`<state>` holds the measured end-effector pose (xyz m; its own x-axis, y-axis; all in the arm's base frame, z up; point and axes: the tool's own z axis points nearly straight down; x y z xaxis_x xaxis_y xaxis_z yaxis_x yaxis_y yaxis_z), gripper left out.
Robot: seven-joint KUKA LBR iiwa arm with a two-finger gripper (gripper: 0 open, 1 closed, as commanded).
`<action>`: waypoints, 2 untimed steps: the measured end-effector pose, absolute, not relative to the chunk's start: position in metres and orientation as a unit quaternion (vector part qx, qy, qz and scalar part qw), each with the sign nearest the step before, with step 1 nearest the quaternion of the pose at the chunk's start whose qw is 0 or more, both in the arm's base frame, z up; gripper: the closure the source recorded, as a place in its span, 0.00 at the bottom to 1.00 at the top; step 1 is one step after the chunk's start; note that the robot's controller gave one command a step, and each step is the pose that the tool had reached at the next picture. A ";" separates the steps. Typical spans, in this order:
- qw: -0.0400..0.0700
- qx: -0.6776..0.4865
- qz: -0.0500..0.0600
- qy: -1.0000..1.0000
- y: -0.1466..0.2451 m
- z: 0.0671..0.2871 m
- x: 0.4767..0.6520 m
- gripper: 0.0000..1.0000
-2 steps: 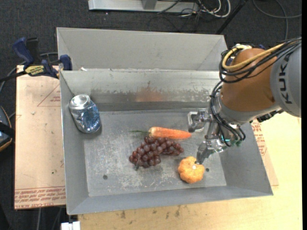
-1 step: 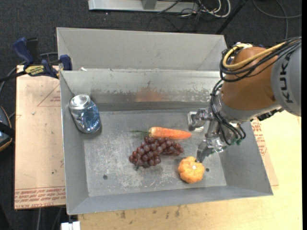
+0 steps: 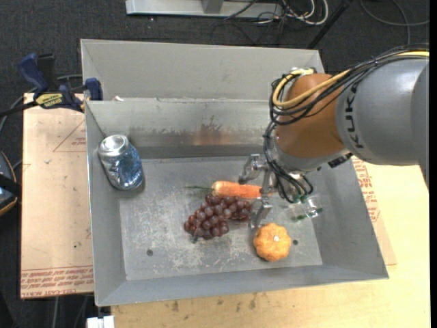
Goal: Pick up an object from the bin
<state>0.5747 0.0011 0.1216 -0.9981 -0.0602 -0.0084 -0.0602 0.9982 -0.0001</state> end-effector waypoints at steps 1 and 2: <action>-0.002 -0.070 0.001 0.998 0.010 0.111 0.595 0.00; 0.003 -0.059 0.001 0.998 0.010 0.137 0.607 0.00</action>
Offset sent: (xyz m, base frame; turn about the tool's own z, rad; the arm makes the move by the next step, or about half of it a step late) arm 0.0308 0.0087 0.0145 -0.0582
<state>0.6069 0.0104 0.1375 -0.9930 -0.1180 -0.0056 -0.1180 0.9930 0.0008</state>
